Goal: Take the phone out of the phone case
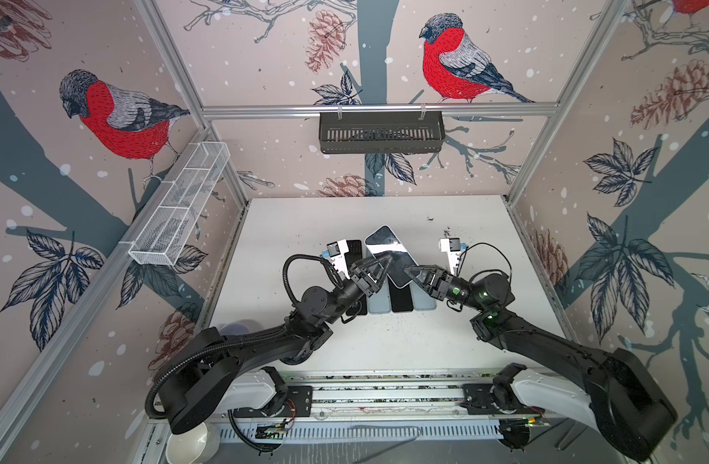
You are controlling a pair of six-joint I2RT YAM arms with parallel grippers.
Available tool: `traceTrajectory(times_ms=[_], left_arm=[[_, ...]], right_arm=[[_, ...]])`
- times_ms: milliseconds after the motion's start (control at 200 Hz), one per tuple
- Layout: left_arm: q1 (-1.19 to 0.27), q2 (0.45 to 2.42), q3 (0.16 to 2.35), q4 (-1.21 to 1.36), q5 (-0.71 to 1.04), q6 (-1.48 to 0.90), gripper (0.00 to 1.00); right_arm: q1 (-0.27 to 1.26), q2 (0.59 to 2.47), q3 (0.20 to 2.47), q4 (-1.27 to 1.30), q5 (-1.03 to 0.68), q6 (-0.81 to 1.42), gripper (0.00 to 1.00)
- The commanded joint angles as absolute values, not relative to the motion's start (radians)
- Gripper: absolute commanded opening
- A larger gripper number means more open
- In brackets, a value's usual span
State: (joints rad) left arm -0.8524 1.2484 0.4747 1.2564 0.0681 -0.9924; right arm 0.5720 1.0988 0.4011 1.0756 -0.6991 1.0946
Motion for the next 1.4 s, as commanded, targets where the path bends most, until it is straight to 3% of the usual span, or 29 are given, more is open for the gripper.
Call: traceTrajectory(times_ms=[0, 200, 645, 710, 725, 770, 820, 910, 1016, 1161, 1391], left_arm=[[-0.831, 1.236, 0.488, 1.213, 0.063, -0.978, 0.75], [-0.786, 1.261, 0.515, 1.197, 0.132, -1.012, 0.69], [-0.774, 1.271, 0.515, 1.194, 0.172, -1.018, 0.1], [-0.775, 1.264, 0.505, 1.205, 0.169, -1.024, 0.04], [-0.775, 1.261, 0.502, 1.209, 0.166, -1.026, 0.03], [-0.774, 1.246, 0.491, 1.21, 0.15, -1.032, 0.0], [-0.774, 1.223, 0.483, 1.2, 0.122, -1.043, 0.0], [-0.78, 1.177, 0.467, 1.178, 0.032, -1.092, 0.0], [-0.808, 1.125, 0.417, 1.176, -0.149, -1.181, 0.0], [-0.853, 1.108, 0.419, 1.158, -0.266, -1.208, 0.0], [-0.963, 1.173, 0.361, 1.316, -0.451, -1.287, 0.0]], right_arm=[[0.568, 1.071, 0.396, 1.099, -0.712, 1.069, 0.0], [0.568, 1.034, 0.394, 1.057, -0.719, 1.049, 0.0], [0.55, 1.013, 0.376, 1.024, -0.756, 1.032, 0.01], [0.544, 0.997, 0.37, 1.012, -0.755, 1.029, 0.11], [0.543, 0.993, 0.367, 1.011, -0.754, 1.027, 0.18], [0.548, 0.972, 0.352, 1.011, -0.745, 1.022, 0.54], [0.559, 0.94, 0.331, 0.999, -0.726, 1.004, 0.78], [0.599, 0.864, 0.293, 0.938, -0.651, 0.936, 1.0], [0.641, 0.803, 0.266, 0.869, -0.591, 0.872, 0.99], [0.664, 0.781, 0.22, 0.888, -0.561, 0.838, 0.99], [0.7, 0.891, 0.218, 1.058, -0.588, 0.89, 0.98]])
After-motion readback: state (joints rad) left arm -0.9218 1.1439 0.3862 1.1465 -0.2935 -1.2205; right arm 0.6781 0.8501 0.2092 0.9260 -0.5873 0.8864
